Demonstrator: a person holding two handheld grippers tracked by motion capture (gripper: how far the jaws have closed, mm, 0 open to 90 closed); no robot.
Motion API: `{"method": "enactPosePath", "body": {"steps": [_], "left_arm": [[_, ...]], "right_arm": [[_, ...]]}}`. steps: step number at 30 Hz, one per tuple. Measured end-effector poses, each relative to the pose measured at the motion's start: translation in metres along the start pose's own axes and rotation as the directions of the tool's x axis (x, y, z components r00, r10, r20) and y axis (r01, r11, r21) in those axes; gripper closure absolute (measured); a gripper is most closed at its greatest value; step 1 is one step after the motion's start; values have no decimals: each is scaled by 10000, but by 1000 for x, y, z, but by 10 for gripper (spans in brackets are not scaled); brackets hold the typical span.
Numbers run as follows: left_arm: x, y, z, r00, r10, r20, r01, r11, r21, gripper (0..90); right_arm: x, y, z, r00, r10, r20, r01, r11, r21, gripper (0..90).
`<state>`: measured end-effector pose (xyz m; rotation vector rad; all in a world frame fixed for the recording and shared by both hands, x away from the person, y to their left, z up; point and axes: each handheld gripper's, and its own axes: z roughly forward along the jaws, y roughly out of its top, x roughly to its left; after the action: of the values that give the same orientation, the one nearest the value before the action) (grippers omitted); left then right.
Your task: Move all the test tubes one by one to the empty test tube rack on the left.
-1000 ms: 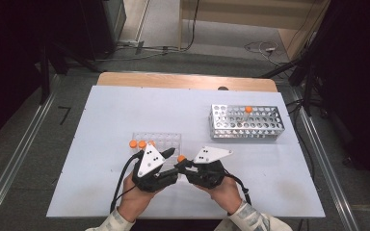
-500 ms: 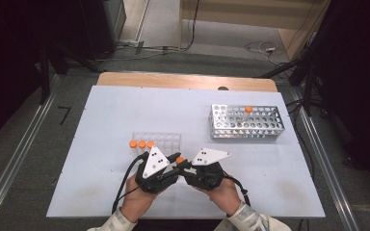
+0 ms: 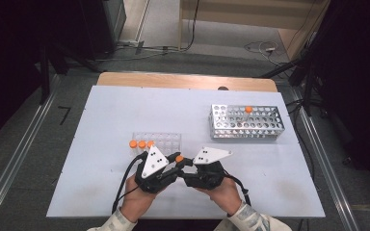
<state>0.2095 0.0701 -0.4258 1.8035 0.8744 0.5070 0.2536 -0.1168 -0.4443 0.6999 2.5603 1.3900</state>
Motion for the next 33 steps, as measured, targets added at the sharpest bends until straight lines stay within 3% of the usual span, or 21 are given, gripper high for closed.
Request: {"method": "enactPosePath", "body": {"steps": [3, 7, 10, 18, 33], "left_arm": [[2, 1, -2, 10000, -13, -19, 13, 10000, -42, 701], [3, 3, -4, 9999, -97, -89, 95, 9998, -157, 701], [4, 5, -6, 9999, -130, -101, 128, 9997, -231, 701], [10, 10, -13, 9990, -310, -306, 297, 9986, -447, 701], [28, 26, -27, 9938, -555, -959, 469, 9949, -894, 700]], "right_arm": [[-2, 1, -2, 9998, 103, 141, -102, 9999, -39, 345], [-4, 0, -6, 9973, 197, 710, -198, 9998, 3, 192], [-8, 0, -10, 9947, 433, 931, -444, 9990, 96, 139], [-23, -7, -19, 9887, 1026, 1094, -1054, 9942, 203, 126], [-42, -23, -39, 9753, 1492, 1626, -1522, 9883, 62, 135]]}}
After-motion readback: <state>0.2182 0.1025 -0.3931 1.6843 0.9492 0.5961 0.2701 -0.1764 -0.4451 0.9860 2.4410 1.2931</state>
